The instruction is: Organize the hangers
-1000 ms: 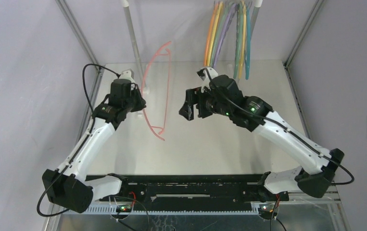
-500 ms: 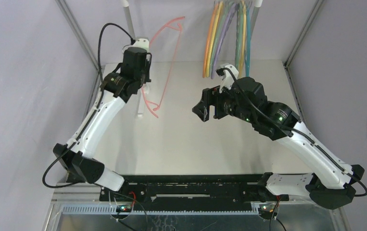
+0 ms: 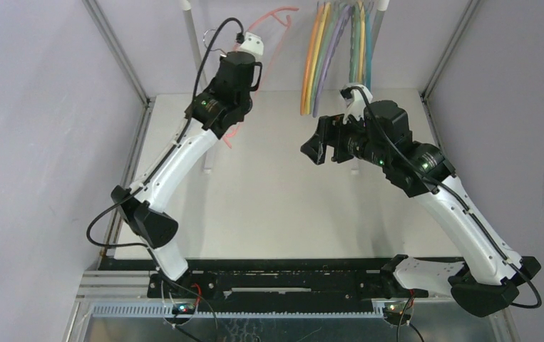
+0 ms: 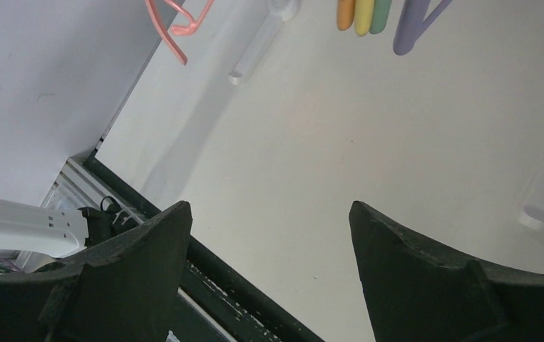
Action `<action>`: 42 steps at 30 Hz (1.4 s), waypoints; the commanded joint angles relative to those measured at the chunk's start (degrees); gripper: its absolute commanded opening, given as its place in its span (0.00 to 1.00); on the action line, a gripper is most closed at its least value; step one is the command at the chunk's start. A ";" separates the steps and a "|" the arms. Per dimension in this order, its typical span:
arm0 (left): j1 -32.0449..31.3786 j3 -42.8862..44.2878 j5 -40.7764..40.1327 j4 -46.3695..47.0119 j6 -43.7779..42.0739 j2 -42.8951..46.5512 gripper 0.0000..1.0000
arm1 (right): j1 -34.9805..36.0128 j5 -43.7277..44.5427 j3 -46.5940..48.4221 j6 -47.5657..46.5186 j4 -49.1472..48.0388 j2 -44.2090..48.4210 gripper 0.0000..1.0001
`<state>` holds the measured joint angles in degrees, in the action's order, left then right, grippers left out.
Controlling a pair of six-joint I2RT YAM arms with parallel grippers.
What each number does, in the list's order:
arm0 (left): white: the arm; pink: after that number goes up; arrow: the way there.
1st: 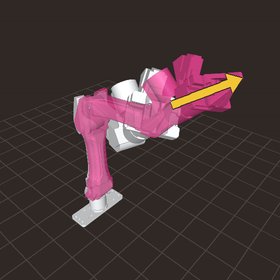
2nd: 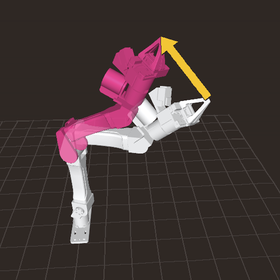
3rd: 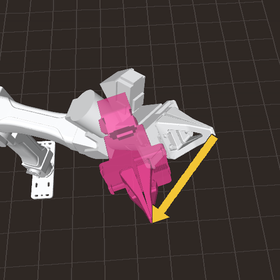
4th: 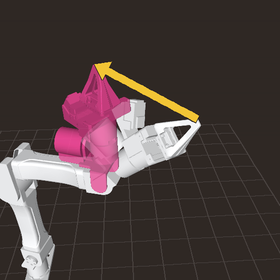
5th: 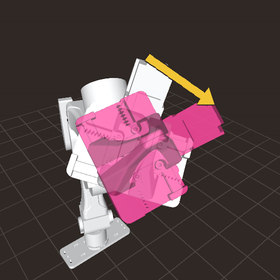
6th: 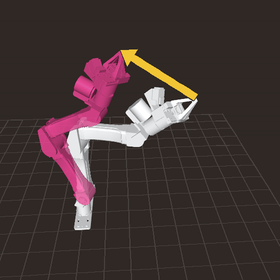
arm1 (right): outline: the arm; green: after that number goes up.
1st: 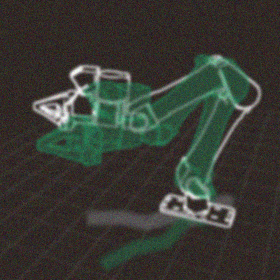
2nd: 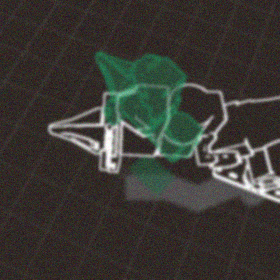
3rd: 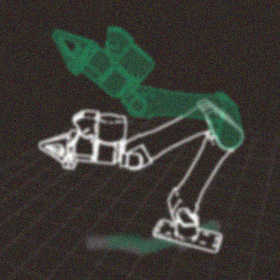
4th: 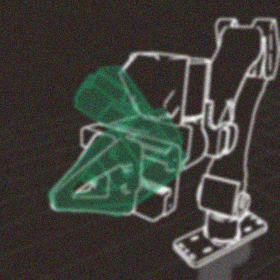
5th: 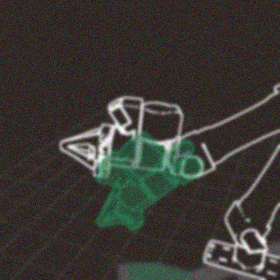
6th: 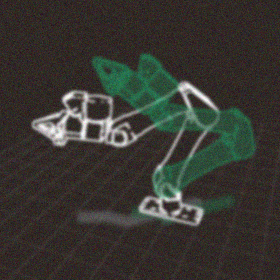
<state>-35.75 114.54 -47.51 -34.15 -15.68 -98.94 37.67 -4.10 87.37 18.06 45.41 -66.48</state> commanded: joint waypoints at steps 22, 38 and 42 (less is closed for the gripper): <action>-3.63 15.94 -8.33 26.99 -20.97 -9.07 0.00 | -6.09 -7.29 0.60 0.46 -1.17 -1.55 0.89; -2.07 23.44 -2.22 28.93 -23.45 -14.95 0.00 | -8.69 -11.57 -2.59 1.23 -2.87 -1.97 0.89; -1.34 25.60 2.62 24.70 -19.49 -16.75 0.00 | -9.94 -12.24 -2.90 1.11 -2.96 -1.78 0.89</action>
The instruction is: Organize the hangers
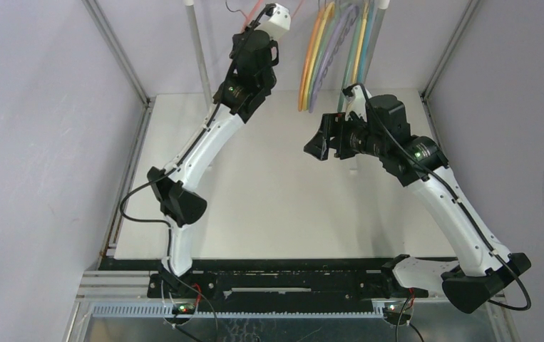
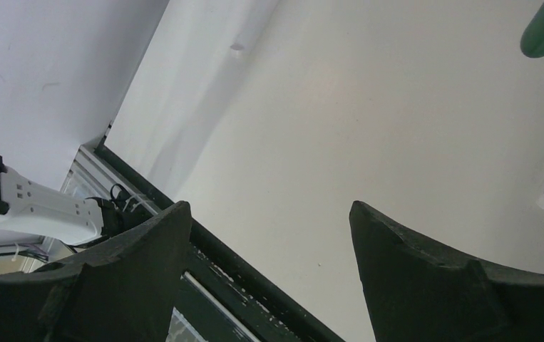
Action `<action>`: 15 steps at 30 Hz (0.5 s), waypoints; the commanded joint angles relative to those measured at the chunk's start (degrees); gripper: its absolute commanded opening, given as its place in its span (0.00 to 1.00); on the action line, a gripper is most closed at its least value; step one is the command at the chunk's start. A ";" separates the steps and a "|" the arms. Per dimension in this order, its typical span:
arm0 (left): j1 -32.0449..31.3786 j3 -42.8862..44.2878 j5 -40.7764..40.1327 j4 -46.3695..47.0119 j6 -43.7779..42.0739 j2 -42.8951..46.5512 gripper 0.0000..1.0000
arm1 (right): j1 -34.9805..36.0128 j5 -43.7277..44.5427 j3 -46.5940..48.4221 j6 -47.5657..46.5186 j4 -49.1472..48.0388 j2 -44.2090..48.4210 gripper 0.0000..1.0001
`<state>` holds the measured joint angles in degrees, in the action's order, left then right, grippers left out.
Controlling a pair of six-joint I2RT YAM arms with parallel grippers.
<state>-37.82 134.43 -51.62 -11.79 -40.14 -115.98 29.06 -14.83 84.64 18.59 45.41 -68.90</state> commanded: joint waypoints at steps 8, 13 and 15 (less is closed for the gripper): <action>2.00 5.77 13.44 -2.77 9.39 -1.64 0.00 | -2.64 -2.01 -0.88 0.81 -3.35 0.72 0.88; 2.48 5.51 16.24 -4.41 11.03 -2.17 0.04 | -3.04 -2.31 -0.87 0.86 -3.49 0.35 0.88; 2.61 4.92 17.07 -5.31 11.22 -2.55 0.11 | -3.35 -2.37 -1.09 0.79 -3.49 0.35 0.88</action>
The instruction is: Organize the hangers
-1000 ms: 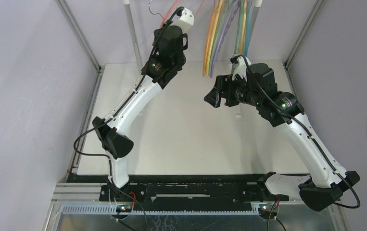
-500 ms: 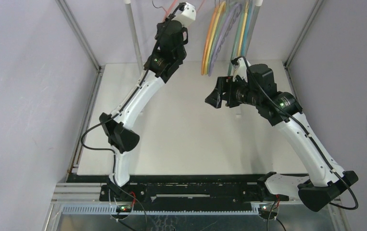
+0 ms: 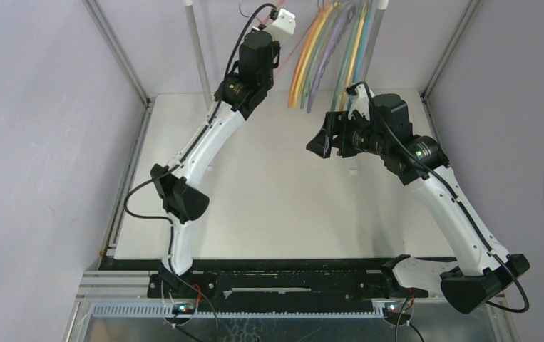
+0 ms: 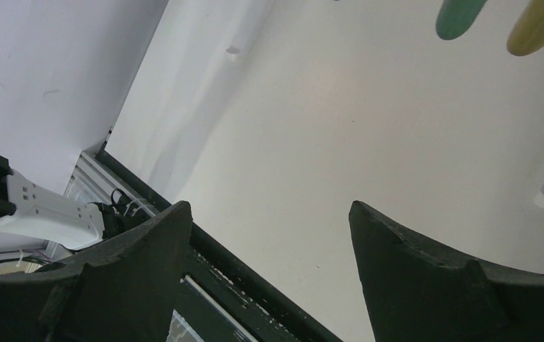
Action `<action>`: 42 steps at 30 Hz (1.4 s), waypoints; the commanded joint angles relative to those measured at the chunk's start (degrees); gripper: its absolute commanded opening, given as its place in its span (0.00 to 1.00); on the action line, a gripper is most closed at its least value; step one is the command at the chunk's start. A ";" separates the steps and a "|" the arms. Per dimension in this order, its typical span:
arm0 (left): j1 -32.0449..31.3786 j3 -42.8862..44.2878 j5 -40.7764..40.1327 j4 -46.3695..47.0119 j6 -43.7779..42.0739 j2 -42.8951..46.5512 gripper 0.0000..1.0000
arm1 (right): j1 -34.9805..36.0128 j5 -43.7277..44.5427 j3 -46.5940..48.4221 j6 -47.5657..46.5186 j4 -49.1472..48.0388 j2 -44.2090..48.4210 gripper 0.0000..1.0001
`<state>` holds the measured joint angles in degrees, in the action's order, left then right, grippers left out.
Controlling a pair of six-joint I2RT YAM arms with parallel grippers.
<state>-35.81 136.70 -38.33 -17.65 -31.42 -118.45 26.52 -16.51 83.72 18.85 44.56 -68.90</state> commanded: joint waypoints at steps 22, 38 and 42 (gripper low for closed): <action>0.91 -10.66 0.99 2.11 5.50 10.59 0.00 | -1.56 -0.98 -2.84 1.97 -3.99 0.92 0.88; -4.35 -16.45 -4.36 15.72 -8.37 17.70 0.00 | -1.62 -2.10 -3.73 2.50 -4.84 0.13 0.87; -4.40 -12.08 -4.16 16.36 -10.85 13.91 0.00 | -1.59 -1.84 -3.72 2.17 -4.87 -0.17 0.87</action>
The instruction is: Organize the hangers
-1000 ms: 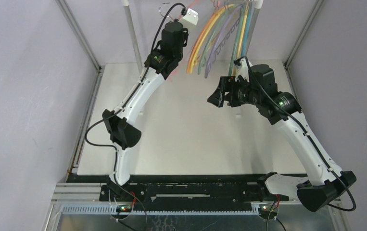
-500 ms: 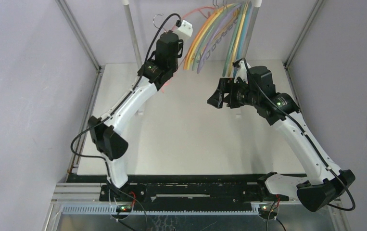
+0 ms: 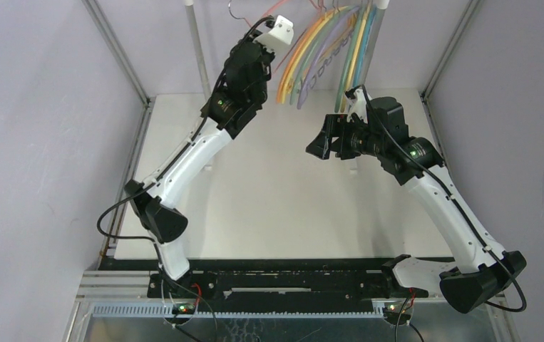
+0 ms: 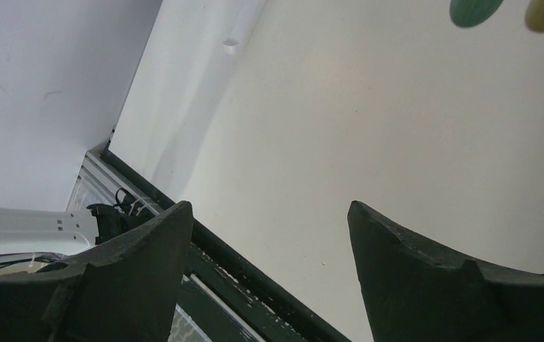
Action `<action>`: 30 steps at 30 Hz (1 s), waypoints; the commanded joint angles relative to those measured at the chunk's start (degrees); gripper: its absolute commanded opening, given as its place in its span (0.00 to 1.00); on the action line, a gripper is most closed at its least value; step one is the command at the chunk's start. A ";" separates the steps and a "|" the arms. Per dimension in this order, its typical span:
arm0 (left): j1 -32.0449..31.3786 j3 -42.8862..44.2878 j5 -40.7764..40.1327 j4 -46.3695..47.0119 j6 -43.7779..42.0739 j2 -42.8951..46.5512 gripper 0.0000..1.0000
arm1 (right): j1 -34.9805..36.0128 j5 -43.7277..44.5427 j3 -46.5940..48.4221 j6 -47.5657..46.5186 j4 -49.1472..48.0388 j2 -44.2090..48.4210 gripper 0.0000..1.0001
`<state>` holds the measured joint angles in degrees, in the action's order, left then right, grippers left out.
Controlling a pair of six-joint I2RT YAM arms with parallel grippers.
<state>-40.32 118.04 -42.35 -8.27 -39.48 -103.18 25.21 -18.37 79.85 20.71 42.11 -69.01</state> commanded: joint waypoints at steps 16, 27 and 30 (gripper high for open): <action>3.58 17.51 7.15 8.42 -5.13 -11.58 0.00 | -1.68 -0.82 -0.26 -0.14 -2.63 -1.92 0.87; 6.29 22.98 14.98 3.98 -1.92 -15.93 0.00 | -3.03 -1.39 -0.22 0.03 -3.08 -2.62 0.87; 6.47 21.47 16.33 1.34 -1.27 -16.26 0.00 | -3.52 -1.40 -0.26 -0.04 -2.96 -2.70 0.87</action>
<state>-34.30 137.78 -30.09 -6.33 -42.96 -119.37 22.61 -19.46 79.66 20.69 41.67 -71.90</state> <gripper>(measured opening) 0.079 0.869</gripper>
